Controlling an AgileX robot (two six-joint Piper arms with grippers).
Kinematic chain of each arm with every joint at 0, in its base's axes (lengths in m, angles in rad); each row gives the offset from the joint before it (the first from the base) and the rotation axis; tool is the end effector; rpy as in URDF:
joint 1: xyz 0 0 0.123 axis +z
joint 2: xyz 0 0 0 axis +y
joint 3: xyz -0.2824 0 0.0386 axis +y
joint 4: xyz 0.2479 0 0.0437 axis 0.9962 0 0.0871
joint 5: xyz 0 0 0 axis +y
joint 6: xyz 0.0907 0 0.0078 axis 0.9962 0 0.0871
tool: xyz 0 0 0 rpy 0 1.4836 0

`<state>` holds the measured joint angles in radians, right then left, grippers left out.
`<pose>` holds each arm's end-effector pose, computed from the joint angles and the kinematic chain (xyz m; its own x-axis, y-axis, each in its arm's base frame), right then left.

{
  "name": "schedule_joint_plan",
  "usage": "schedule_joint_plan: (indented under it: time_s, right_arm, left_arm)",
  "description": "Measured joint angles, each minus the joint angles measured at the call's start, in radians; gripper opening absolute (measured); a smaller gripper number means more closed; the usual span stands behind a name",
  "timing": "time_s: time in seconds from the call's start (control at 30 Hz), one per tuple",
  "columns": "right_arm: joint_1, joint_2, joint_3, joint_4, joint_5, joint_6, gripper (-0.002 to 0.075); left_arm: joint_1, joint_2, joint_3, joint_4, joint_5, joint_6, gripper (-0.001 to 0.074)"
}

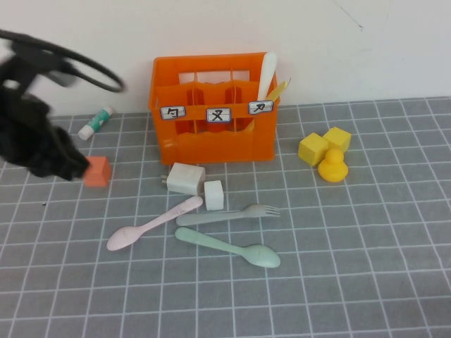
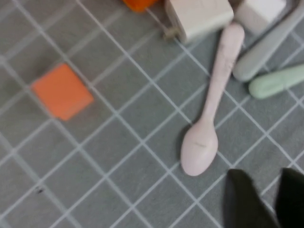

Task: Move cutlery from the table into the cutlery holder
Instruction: Pick up the spoon

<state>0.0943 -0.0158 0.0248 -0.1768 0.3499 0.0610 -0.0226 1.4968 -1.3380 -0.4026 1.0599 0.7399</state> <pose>0.0532 -0.0005 0.1745 -0.2571 -0.1297 -0.9576 -0.0635 0.9911 -0.1172 0.3076 -0.0381 0.3353 -0.6743 0.4942 -0.5488 0.6057 0.7952 -0.0282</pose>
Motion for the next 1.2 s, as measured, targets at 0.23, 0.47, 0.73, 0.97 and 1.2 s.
schedule_joint_plan:
  time_s: [0.23, 0.47, 0.73, 0.97, 1.2]
  right_arm:
    - [0.0, 0.0, 0.0, 0.0, 0.0, 0.0, -0.0003]
    - [0.0, 0.0, 0.0, 0.0, 0.0, 0.0, -0.0003]
    - [0.0, 0.0, 0.0, 0.0, 0.0, 0.0, -0.0003]
    - [0.0, 0.0, 0.0, 0.0, 0.0, 0.0, -0.0003]
    - [0.0, 0.0, -0.001, 0.0, 0.0, 0.0, -0.0003]
  left_arm:
    - [-0.205, 0.224, -0.108, 0.169, 0.067, -0.166, 0.0424]
    - [-0.312, 0.425, -0.204, 0.247, 0.088, -0.192, 0.0462]
    - [-0.318, 0.522, -0.261, 0.295, -0.002, -0.183, 0.0462]
    - [-0.318, 0.561, -0.267, 0.306, -0.047, -0.181, 0.0462]
    - [-0.318, 0.584, -0.273, 0.319, -0.051, -0.179, 0.0433]
